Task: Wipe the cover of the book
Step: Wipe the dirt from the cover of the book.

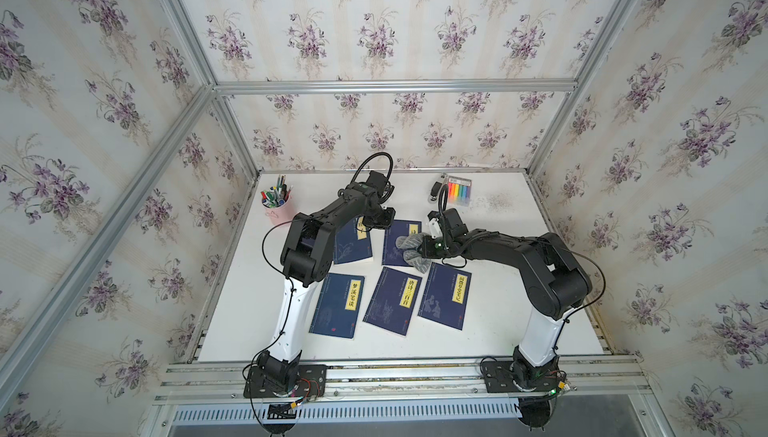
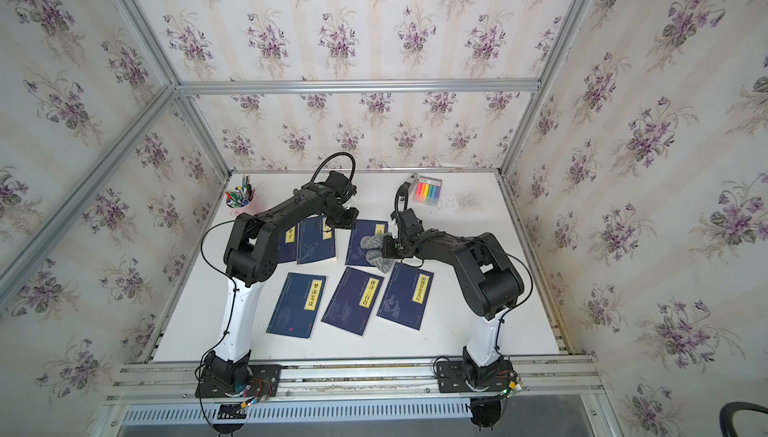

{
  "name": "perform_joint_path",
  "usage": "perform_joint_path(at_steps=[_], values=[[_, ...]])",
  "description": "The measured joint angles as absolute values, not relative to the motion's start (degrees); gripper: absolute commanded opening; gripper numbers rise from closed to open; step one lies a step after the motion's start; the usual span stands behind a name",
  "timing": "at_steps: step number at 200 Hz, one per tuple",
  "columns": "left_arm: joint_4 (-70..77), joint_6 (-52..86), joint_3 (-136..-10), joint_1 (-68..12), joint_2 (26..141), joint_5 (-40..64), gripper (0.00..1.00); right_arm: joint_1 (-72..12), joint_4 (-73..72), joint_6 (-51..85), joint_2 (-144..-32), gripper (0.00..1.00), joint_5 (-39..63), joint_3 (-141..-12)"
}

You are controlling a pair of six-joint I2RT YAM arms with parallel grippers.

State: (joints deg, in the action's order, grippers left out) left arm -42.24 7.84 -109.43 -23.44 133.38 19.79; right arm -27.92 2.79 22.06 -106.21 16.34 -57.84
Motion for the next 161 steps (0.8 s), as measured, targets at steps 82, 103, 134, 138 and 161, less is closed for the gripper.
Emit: perform_joint_path(at_steps=[82,103,134,138,161], values=[[-35.6,7.1,-108.3,-23.5,136.2,24.6,0.00,-28.4,8.8,19.5,-104.5,0.00,11.1,-62.5],[-35.2,7.1,-108.1,-23.5,136.0,24.5,0.00,-28.9,9.3,19.3,-104.9,0.00,11.1,-64.7],[-35.2,7.1,-108.2,-23.6,136.0,24.2,0.00,-29.1,9.3,19.0,-110.8,0.00,11.2,-69.8],[-35.3,7.1,-108.2,-23.6,136.1,24.2,0.00,-29.1,9.4,19.0,-111.9,0.00,11.1,-70.5],[-35.7,7.1,-108.3,-23.6,136.3,24.2,0.00,-29.1,10.1,18.8,-117.7,0.00,11.6,-76.0]])
